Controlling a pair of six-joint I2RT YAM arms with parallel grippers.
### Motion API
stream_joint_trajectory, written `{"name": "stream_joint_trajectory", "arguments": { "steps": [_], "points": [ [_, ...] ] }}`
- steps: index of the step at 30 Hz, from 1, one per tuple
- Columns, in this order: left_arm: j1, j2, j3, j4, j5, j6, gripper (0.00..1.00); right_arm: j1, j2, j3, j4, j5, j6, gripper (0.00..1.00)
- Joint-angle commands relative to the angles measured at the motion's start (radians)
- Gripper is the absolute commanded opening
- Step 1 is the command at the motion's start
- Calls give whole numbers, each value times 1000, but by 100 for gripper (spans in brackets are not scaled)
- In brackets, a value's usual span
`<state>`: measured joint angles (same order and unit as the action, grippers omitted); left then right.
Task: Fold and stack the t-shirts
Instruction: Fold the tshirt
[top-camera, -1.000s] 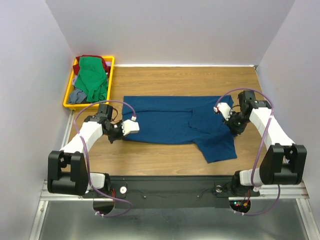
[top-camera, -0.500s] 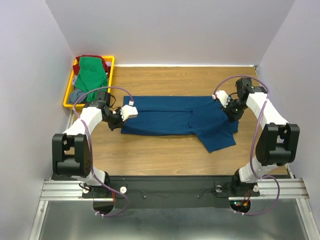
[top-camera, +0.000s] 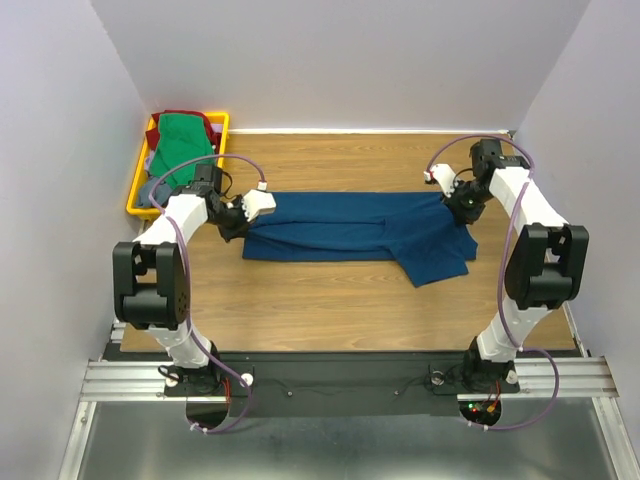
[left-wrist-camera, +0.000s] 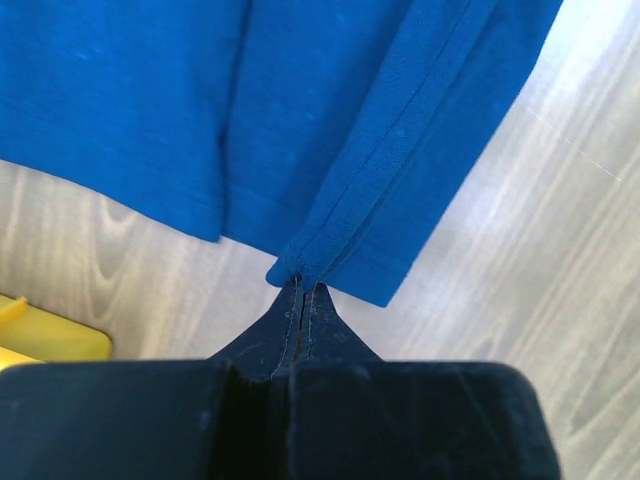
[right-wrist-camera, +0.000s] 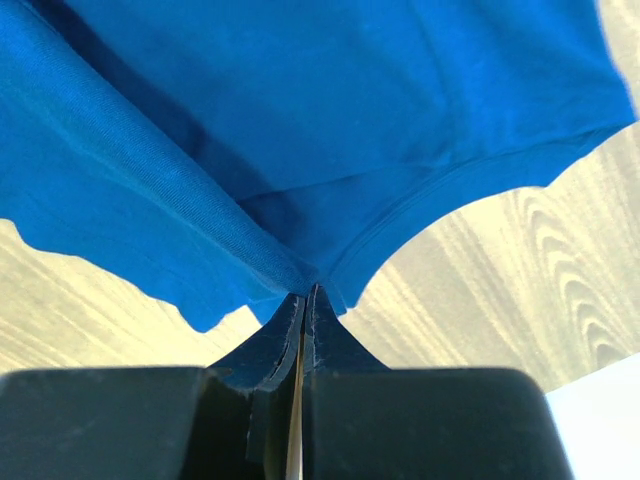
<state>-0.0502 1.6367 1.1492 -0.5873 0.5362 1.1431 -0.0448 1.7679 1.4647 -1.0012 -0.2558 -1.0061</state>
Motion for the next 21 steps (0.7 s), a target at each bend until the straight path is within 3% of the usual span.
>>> {"name": "stream_joint_trajectory", "arguments": {
  "steps": [1,21],
  "points": [
    [7,18,66,-6,38,-14,0,-10,14,71,21,-20,0,1],
    [35,222,176,93,24,-94,0,-20,225,193,55,-29,32,1]
  ]
}}
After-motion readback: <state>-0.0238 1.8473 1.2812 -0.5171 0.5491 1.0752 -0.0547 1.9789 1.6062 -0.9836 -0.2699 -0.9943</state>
